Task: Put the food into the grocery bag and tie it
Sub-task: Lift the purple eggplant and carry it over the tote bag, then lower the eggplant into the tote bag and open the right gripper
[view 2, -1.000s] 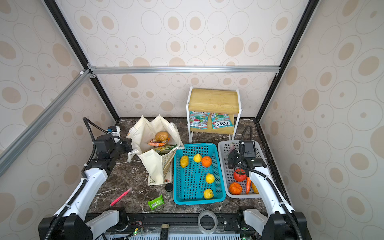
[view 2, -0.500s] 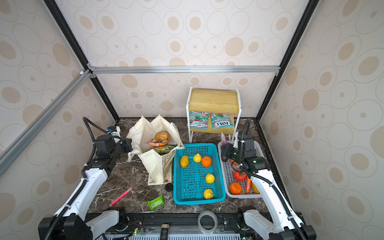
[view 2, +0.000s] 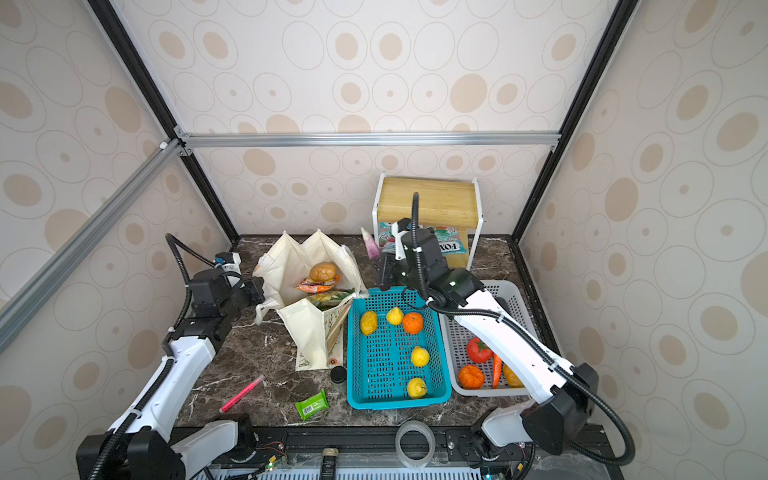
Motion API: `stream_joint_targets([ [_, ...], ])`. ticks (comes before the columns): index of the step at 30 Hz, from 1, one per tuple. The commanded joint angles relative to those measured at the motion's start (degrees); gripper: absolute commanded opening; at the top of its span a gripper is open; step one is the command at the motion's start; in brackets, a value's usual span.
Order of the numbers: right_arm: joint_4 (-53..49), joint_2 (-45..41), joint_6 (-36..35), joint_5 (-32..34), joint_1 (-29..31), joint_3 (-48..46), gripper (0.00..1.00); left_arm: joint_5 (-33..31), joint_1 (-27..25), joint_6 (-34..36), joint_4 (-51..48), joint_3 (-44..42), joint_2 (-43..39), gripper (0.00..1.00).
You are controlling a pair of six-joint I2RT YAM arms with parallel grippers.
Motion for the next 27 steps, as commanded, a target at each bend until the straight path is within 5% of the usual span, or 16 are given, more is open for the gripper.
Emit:
stream_joint_targets([
  [1, 0.43, 6.18, -3.14, 0.69, 3.92, 6.83, 0.36, 0.27, 0.33, 1.17, 0.18, 2.15, -1.21, 0.0],
  [11, -10.0, 26.11, -9.34, 5.75, 11.58, 22.16, 0.36, 0.6, 0.34, 1.08, 0.36, 2.15, -1.33, 0.0],
  [21, -24.37, 41.74, -7.63, 9.88, 11.97, 36.44, 0.4, 0.19, 0.33, 1.21, 0.19, 2.24, -1.33, 0.0],
  [23, -25.69, 42.97, -7.36, 9.96, 12.06, 37.94, 0.45, -0.03, 0.29, 1.31, 0.19, 2.23, -1.33, 0.0],
  [27, -25.46, 41.69, -7.63, 10.58, 12.51, 38.62, 0.75, 0.07, 0.3, 1.2, 0.16, 2.29, -1.16, 0.0],
])
